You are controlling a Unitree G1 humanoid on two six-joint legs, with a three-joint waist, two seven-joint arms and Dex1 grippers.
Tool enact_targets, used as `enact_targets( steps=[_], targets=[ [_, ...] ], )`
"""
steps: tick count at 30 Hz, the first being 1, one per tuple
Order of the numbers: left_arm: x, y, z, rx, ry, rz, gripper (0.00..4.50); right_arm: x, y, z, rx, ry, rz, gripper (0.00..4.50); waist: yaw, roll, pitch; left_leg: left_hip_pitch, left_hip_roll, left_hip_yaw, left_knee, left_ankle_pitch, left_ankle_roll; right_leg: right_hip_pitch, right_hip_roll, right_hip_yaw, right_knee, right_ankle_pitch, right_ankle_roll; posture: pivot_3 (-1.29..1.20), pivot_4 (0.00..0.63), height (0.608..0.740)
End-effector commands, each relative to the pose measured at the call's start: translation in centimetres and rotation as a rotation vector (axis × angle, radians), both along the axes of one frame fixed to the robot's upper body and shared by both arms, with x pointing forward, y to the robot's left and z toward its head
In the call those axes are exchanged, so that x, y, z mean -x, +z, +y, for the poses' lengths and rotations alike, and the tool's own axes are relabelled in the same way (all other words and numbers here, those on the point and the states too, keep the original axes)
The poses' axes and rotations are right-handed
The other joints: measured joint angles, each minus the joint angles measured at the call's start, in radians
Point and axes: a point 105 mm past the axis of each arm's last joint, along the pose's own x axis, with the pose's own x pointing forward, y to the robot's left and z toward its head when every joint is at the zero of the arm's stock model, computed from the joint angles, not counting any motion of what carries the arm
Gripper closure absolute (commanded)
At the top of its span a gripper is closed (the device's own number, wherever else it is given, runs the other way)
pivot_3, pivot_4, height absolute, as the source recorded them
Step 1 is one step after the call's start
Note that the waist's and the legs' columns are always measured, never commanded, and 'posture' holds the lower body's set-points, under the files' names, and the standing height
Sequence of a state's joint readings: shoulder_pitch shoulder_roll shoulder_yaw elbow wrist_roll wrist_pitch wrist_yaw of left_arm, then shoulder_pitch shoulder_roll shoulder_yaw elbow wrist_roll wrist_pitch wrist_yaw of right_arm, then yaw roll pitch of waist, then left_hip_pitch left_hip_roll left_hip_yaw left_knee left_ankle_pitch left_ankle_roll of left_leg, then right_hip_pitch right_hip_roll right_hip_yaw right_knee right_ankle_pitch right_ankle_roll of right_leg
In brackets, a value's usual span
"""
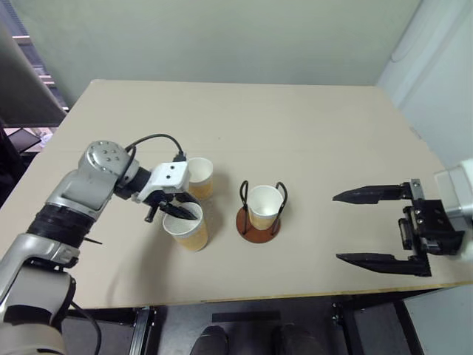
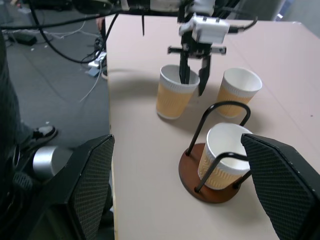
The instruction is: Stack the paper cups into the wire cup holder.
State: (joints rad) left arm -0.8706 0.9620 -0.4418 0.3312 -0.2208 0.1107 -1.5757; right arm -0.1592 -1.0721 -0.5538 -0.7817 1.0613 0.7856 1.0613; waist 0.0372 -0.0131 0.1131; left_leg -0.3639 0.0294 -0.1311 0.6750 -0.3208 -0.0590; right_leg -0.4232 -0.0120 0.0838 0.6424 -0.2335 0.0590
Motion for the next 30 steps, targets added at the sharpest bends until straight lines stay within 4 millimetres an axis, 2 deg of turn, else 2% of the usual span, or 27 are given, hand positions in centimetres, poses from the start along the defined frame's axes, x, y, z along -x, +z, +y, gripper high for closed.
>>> enact_targets(
  steps=[1, 9, 11, 13, 19, 25, 30],
  targets=[
    [0.2, 1.5, -0.1, 0.000, -0.052, -0.022, 4.46, 0.3, 0.7, -0.3, -0.015, -0.035, -0.022, 0.38, 0.001, 0.000, 0.000, 0.000, 0.000, 0.000, 0.000, 0.000, 0.000, 0.000, 0.000, 0.000, 0.000, 0.000, 0.000, 0.00, 0.150, 0.740],
    [0.3, 1.9, -0.4, 0.010, -0.067, -0.024, 4.46, -0.1, 0.5, -1.8, -0.015, -0.129, 0.007, 0.38, 0.001, 0.000, 0.000, -0.001, 0.000, 0.000, 0.000, -0.001, 0.001, 0.000, 0.000, 0.000, 0.000, 0.000, 0.000, 0.00, 0.150, 0.740],
    [0.3, 2.4, -0.6, 0.027, -0.076, -0.031, 4.46, -0.1, 0.4, -1.9, -0.009, -0.135, 0.019, 0.38, 0.001, 0.000, 0.000, -0.001, 0.000, 0.000, 0.000, -0.001, 0.001, 0.000, 0.000, 0.000, 0.000, 0.000, 0.000, 0.00, 0.150, 0.740],
    [0.4, 3.1, -0.8, 0.050, -0.085, -0.037, 4.50, -0.2, 0.4, -2.0, -0.006, -0.140, 0.024, 0.02, 0.001, 0.000, 0.000, -0.001, 0.000, 0.000, 0.000, -0.001, 0.001, 0.000, 0.000, 0.000, 0.000, 0.000, 0.000, 0.00, 0.150, 0.740],
    [0.4, 4.8, -1.4, 0.117, -0.098, -0.047, 4.50, -0.2, 0.1, -1.9, 0.001, -0.132, 0.037, 0.01, 0.001, 0.000, 0.000, -0.001, 0.000, 0.000, 0.000, -0.001, 0.001, 0.000, 0.001, 0.000, -0.001, 0.000, 0.000, 0.00, 0.150, 0.740],
    [-0.4, 10.5, -3.1, 0.195, -0.169, -0.200, 4.50, -0.6, 0.5, -1.9, 0.011, -0.116, -0.007, 0.01, 0.002, 0.000, 0.000, -0.002, 0.000, -0.001, 0.002, -0.001, 0.002, 0.000, 0.001, 0.000, -0.001, 0.000, 0.000, 0.00, 0.150, 0.740],
    [-1.2, 14.2, -4.6, 0.230, -0.214, -0.311, 4.50, -1.1, 0.5, -1.8, 0.013, -0.109, -0.027, 0.01, 0.002, 0.000, 0.000, -0.002, 0.000, 0.000, 0.003, -0.002, 0.004, 0.000, 0.000, 0.000, -0.001, 0.000, 0.001, 0.00, 0.150, 0.740]
  ],
)
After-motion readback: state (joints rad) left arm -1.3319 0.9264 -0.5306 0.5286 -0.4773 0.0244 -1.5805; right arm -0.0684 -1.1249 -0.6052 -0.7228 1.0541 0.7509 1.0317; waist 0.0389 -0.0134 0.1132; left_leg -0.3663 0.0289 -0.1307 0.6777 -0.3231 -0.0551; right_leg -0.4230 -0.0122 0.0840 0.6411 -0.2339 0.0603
